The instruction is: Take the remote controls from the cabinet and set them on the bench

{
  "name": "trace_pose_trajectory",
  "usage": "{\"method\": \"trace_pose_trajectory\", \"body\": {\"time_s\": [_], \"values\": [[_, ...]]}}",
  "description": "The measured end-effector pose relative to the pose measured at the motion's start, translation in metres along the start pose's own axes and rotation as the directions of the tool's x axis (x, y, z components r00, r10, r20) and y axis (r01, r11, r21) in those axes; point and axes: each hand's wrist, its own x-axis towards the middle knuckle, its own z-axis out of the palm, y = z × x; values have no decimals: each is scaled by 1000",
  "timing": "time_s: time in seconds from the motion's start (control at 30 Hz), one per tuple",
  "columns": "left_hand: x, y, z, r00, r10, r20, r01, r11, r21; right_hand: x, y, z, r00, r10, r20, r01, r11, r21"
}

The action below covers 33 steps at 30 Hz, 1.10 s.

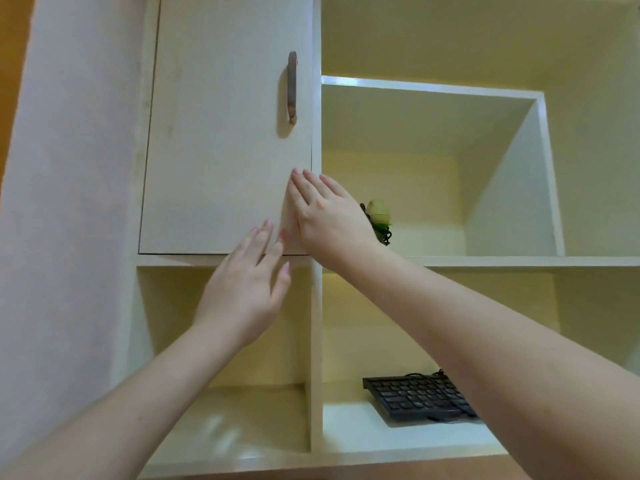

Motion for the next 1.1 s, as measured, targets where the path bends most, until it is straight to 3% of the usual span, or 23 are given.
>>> {"method": "trace_pose_trajectory", "body": {"time_s": [0.13,0.63,0.8,0.93,1.1], "values": [[3,-4,9,998,0,66,0,1000,2,6,-5,12,999,29,35,-29,999,19],[3,-15,20,997,78,7,-78,981,181,7,0,37,998,8,-70,-5,999,47],[4,-13,7,995,55,84,-66,989,132,3,3,34,999,-3,-47,10,990,142],[6,-9,-12,975,2,221,-27,993,111,0,4,20,999,29,25,-36,952,304],[3,-1,-40,936,-72,345,54,997,62,-23,0,-1,983,151,100,-181,814,552]]}}
